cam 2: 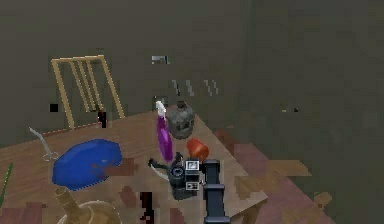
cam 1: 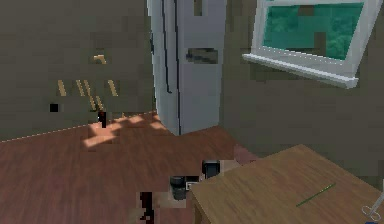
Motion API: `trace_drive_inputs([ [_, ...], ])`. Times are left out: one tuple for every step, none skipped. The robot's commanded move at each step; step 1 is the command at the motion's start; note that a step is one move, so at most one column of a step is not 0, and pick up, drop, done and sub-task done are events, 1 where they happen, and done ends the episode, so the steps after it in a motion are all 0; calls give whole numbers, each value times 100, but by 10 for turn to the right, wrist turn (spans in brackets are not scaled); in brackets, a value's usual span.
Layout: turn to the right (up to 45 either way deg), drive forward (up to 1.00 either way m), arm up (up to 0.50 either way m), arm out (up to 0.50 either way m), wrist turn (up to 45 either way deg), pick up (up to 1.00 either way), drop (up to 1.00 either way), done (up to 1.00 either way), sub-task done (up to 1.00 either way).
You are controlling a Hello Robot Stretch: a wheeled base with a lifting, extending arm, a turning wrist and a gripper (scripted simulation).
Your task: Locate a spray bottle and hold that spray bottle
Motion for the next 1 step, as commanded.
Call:
trace_drive_inputs([
  [0,0,0,0,0,0,0,100,0],
])
